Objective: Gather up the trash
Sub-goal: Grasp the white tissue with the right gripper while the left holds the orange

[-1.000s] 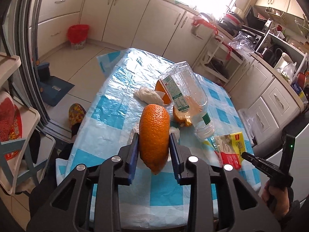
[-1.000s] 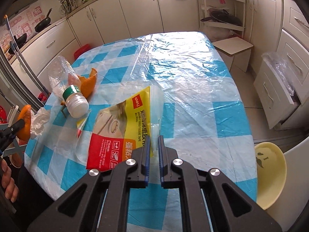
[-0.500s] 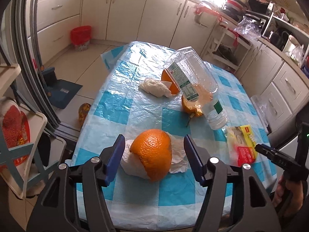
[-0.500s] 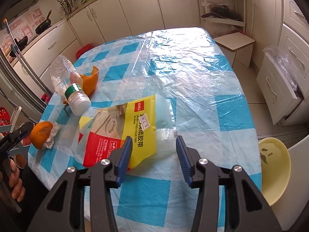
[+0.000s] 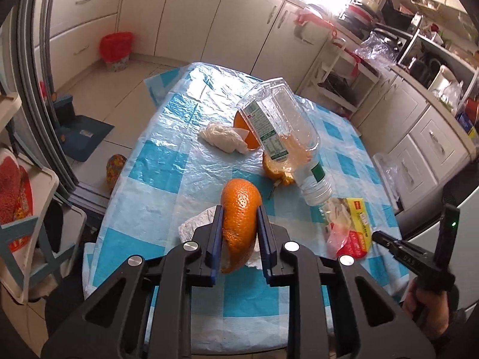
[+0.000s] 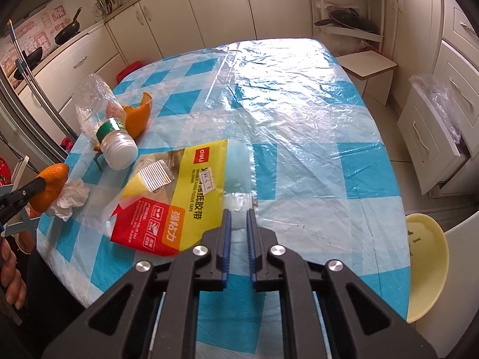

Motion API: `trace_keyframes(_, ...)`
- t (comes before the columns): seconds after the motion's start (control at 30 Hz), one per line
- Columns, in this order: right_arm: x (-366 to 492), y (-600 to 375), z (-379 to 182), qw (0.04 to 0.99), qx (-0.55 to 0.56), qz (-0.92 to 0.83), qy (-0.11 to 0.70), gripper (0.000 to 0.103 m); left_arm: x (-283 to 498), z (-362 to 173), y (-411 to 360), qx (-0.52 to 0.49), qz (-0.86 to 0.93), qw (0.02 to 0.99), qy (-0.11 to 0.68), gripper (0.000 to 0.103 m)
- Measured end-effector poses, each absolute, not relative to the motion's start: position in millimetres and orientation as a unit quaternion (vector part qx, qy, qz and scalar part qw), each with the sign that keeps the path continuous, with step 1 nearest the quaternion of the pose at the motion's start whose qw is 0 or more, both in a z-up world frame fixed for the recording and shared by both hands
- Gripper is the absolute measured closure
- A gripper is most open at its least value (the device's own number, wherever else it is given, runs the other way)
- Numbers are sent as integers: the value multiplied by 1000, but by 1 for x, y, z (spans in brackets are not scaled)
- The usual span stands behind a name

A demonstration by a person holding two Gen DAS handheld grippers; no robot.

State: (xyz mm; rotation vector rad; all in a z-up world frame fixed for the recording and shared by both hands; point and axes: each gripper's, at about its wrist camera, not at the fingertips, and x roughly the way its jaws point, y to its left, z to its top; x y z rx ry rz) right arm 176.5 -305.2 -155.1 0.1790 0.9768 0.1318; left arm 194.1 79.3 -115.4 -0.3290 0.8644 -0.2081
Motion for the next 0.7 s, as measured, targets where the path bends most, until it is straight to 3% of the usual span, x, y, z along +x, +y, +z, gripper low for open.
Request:
trace_keyframes(0.13, 174, -305, -150, 886, 54, 22, 460, 92, 193, -112, 90, -199, -106, 883, 411, 83)
trace_keyframes(0.2, 166, -303, -133, 910, 25, 0, 415, 78, 195, -114, 93, -209, -107, 880, 414, 83)
trace_keyframes(0.3, 148, -279, -102, 936, 21, 98, 336, 38, 197, -121, 95, -233, -122, 866, 424, 83)
trace_keyframes(0.37, 138, -247, -95, 931, 1, 189, 313, 33, 197, -124, 90, -240, -139, 858, 433, 83)
trace_keyframes(0.63, 123, -151, -121, 886, -113, 309, 327, 34, 198, -144, 53, -237, -228, 809, 488, 83)
trace_keyframes(0.67, 125, -151, -126, 880, -112, 313, 340, 42, 197, -145, 48, -229, -231, 808, 490, 83)
trace_keyframes(0.7, 128, -150, -133, 873, -105, 316, 357, 61, 197, -146, 45, -224, -235, 807, 493, 83)
